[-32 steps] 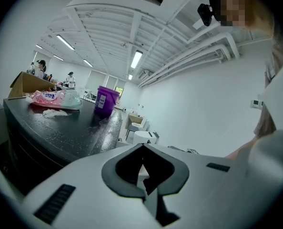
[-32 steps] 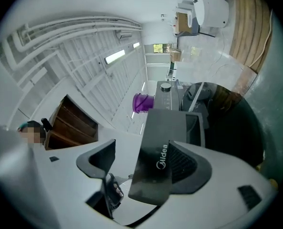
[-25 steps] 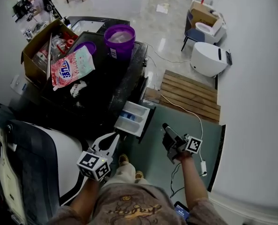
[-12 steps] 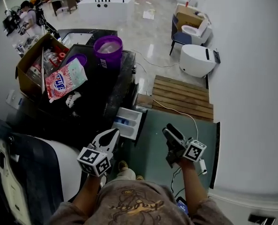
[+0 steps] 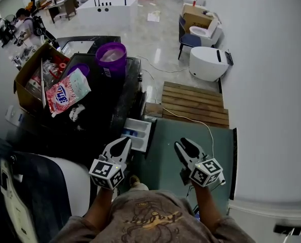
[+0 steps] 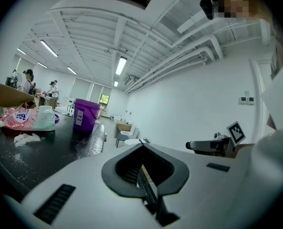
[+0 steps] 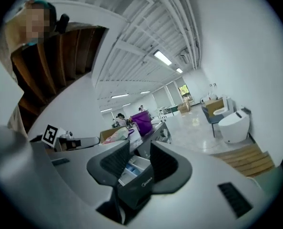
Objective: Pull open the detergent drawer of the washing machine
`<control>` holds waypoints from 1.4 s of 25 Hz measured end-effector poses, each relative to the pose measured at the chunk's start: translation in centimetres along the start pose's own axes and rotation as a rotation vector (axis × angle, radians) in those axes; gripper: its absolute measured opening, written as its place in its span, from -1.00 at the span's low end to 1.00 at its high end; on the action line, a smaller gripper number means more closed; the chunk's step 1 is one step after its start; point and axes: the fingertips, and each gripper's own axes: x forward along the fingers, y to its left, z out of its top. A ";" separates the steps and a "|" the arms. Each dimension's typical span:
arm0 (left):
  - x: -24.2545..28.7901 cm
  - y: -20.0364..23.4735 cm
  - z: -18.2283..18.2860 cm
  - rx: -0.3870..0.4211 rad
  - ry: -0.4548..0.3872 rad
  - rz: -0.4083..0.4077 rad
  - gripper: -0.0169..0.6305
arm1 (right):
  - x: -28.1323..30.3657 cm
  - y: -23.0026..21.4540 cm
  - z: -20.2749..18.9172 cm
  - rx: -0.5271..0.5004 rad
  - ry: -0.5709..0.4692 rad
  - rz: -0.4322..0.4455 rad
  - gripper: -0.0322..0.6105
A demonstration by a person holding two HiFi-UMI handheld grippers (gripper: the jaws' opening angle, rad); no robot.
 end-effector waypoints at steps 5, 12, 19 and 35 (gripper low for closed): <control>0.3 -0.1 -0.9 0.040 0.004 -0.007 -0.88 | -0.5 -0.2 0.0 -0.102 -0.018 -0.068 -0.70; 0.3 0.2 -1.6 0.072 -0.005 -0.017 -0.88 | -0.2 -0.7 -1.7 -0.103 -0.010 -0.114 -0.89; -0.1 0.9 -2.0 0.059 -0.005 -0.005 -0.88 | 0.3 0.2 -1.4 -0.127 -0.034 -0.127 -0.89; -0.9 1.0 -0.9 0.024 -0.012 -0.013 -0.88 | 0.2 1.4 -1.6 -0.121 -0.054 -0.137 -0.89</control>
